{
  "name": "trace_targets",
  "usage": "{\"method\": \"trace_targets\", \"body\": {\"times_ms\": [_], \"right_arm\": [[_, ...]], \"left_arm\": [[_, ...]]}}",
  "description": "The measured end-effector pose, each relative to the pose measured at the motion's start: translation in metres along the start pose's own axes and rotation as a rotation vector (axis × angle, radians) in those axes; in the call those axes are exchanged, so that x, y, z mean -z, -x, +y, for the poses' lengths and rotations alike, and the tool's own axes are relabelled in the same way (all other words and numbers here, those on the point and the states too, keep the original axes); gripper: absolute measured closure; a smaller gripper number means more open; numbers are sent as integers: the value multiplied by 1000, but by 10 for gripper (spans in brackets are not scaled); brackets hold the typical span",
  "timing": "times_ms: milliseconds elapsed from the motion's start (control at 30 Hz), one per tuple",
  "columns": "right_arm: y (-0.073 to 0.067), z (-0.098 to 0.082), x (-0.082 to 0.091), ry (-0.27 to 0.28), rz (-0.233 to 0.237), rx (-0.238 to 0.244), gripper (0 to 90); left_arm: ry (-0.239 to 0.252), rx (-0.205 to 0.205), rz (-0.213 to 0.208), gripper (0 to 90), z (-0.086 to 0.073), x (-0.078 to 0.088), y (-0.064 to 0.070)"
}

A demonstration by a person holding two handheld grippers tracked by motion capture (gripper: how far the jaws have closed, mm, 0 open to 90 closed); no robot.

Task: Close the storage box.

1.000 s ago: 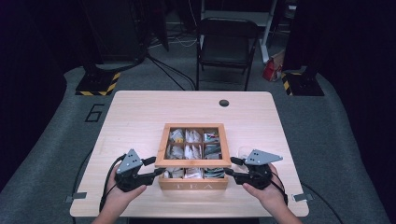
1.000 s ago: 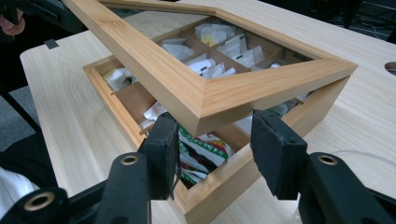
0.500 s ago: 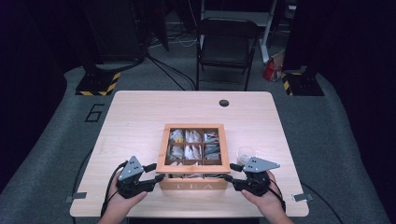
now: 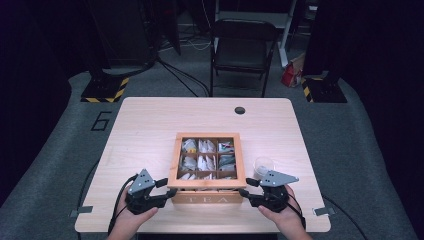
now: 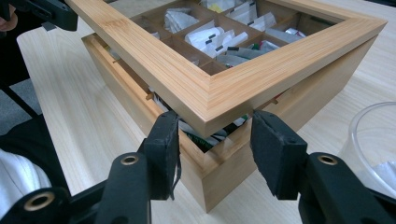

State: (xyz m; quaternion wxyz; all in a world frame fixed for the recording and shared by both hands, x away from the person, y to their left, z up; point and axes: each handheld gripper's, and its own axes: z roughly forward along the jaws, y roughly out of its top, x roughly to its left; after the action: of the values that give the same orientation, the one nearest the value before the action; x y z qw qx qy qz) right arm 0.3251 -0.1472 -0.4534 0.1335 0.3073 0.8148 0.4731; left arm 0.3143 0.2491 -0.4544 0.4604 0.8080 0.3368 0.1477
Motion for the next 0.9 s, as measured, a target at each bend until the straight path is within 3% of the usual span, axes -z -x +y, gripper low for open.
{"method": "trace_targets", "body": {"times_ms": [133, 200, 233, 267, 333, 633, 900], "right_arm": [[0, -2, 0, -10, 2, -8, 522], [-1, -3, 2, 0, 10, -13, 533], [-1, -2, 4, 13, 14, -22, 534], [0, -2, 6, 21, 13, -25, 533], [3, -2, 8, 21, 12, -37, 533], [9, -4, 9, 14, 5, -62, 525], [15, -2, 13, 18, -2, -65, 501]], "left_arm": [[-9, 4, 0, 501, -1, 0, 1], [-41, 0, -1, 500, -3, -1, 2], [-36, -2, 2, 499, -5, -1, 2], [-29, 6, -21, 514, -6, 1, 1], [-7, 13, -14, 547, -5, 3, 1], [-26, 31, -29, 528, -4, 2, -2], [5, 60, 1, 497, 3, 11, -16]]}}
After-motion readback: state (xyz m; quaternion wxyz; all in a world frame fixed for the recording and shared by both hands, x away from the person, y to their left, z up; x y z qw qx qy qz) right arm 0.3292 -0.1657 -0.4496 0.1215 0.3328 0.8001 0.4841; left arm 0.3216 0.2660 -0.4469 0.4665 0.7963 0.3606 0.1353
